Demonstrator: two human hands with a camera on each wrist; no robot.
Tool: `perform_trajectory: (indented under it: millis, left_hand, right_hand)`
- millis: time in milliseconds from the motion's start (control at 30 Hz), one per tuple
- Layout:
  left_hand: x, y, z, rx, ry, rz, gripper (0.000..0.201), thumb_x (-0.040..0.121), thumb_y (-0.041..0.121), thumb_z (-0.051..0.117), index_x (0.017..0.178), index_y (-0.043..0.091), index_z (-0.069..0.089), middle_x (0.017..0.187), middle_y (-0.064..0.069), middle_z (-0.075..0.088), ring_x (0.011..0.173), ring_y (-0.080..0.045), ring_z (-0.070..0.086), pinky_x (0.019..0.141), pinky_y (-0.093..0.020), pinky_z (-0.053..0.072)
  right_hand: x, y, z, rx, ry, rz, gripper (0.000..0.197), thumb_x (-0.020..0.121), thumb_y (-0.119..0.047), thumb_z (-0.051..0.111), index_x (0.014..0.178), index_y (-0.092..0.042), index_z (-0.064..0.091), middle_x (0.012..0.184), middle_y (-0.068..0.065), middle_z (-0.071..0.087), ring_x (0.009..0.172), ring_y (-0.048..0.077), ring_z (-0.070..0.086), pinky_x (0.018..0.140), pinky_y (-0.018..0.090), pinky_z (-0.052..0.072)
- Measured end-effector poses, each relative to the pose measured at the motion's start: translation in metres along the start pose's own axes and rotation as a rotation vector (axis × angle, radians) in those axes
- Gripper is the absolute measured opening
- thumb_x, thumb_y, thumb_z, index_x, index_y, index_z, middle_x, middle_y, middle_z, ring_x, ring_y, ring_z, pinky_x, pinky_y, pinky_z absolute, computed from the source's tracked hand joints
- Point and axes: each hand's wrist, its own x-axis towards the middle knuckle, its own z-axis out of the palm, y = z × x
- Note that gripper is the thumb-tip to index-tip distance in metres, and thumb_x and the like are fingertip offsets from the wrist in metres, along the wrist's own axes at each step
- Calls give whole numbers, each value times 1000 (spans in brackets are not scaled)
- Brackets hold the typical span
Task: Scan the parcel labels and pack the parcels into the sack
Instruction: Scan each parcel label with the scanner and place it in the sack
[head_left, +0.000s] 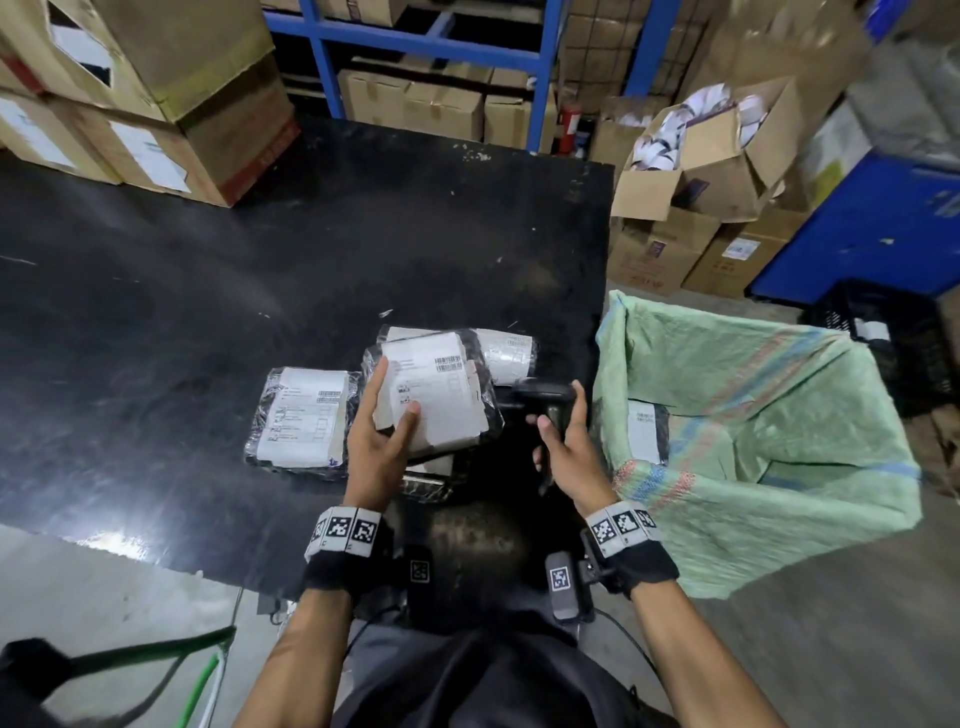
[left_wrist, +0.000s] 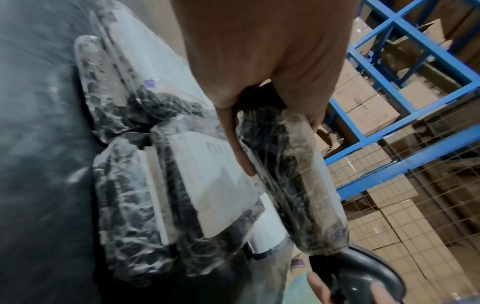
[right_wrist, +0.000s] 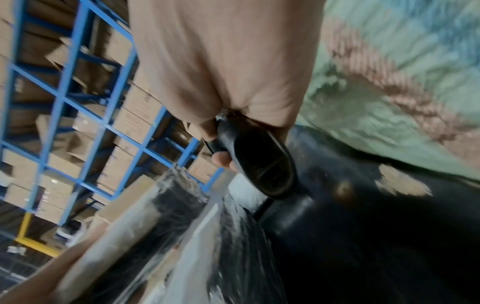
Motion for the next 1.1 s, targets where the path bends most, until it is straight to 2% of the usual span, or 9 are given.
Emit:
perform_trajectory:
  millis: [167,267,333,467,567,700,800,1000,1100]
  left_hand:
    - [23,25,24,-17,23,44,67,100,13,67,159,24,39,149,15,52,126,17,53,104,-11,47]
    - [30,37,38,-86,24,69,69,100,13,67,159,29,37,150,17,52,134,5,53,107,-17,48]
    - [36,43,46,-97,6,88,69,100,15,68,159,31,37,148,23,50,133,9,51,108,-17,48]
    - [37,61,67,-157,-17,139,70,100,15,68,159,36,37,158,11,48,144,-9,49,117,-41,46]
    - [32,64,82,-154,-40,148,70,101,16,66,160,35,33,163,16,39,151,-7,38,123,-43,38]
    - [31,72,92,-121,-65,187,72,103,18,63,163,31,26,157,37,28,152,8,26,127,-33,30]
    - [31,78,92,-103,-84,204,70,104,16,62,163,27,26,153,40,30,145,19,27,123,-21,31]
    - [30,76,92,-110,-98,217,70,104,20,62,163,30,27,165,25,30,154,3,25,129,-43,27]
    - [29,76,91,-113,-102,217,70,104,19,63,163,29,28,166,24,30,153,5,24,129,-43,25]
  right_hand:
    - [-23,-47,-23,50,14,-192,73,103,-32,46,154,-45,-4,133,9,57,59,11,50,62,33,50]
    - [-38,-76,-35,112,39,-297,70,103,-29,47,154,-46,1,130,9,58,61,15,48,61,31,48]
    - [-46,-95,-40,132,42,-340,69,104,-27,44,156,-43,2,124,11,60,61,17,46,61,28,47]
    - [-62,-127,-49,185,42,-429,62,106,-25,38,156,-44,5,113,18,61,62,24,42,61,27,46]
    - [-70,-136,-45,193,13,-449,60,107,-23,35,152,-51,8,86,17,54,62,24,40,61,28,45]
    - [-73,-143,-40,209,-10,-479,61,107,-24,37,154,-49,8,109,16,60,62,23,41,60,31,45]
    - [-72,-145,-35,185,-11,-483,60,107,-25,37,154,-49,9,108,5,65,60,24,42,60,34,44]
    - [-68,-143,-30,148,8,-494,60,107,-26,39,154,-49,10,99,3,62,58,21,45,60,39,45]
    - [-68,-144,-29,143,10,-491,60,107,-26,39,154,-49,11,102,8,62,58,20,45,60,40,45]
